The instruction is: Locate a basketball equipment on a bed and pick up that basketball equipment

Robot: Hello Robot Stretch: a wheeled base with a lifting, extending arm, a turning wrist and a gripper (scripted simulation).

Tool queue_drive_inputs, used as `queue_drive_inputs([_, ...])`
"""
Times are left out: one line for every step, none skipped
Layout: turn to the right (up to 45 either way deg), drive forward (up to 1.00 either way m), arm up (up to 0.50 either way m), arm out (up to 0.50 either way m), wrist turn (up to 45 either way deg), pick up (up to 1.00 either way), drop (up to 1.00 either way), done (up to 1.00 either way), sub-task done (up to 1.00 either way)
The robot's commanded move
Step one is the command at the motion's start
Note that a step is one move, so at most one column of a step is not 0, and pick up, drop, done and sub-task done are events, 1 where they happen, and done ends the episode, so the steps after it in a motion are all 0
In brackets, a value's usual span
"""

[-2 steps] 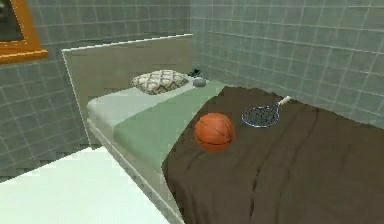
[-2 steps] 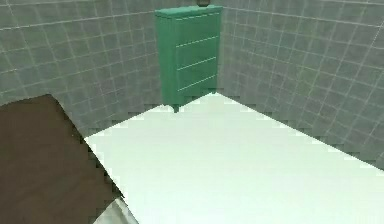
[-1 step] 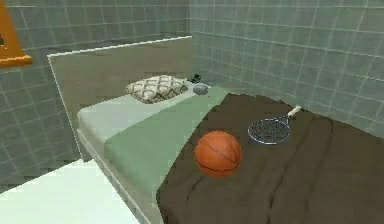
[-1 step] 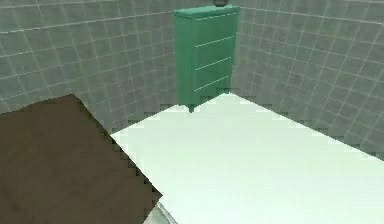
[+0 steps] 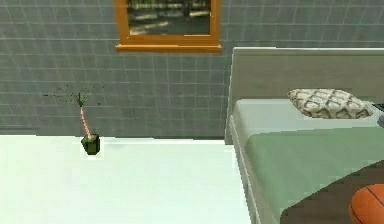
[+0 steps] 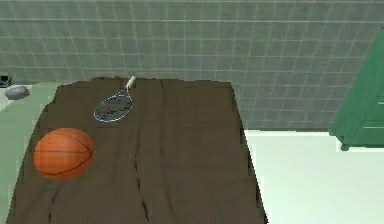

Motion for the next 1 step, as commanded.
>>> queue_drive_inputs([-33.0, 0.0, 0.0, 0.0, 0.0, 0.0, 0.0, 0.0, 0.0])
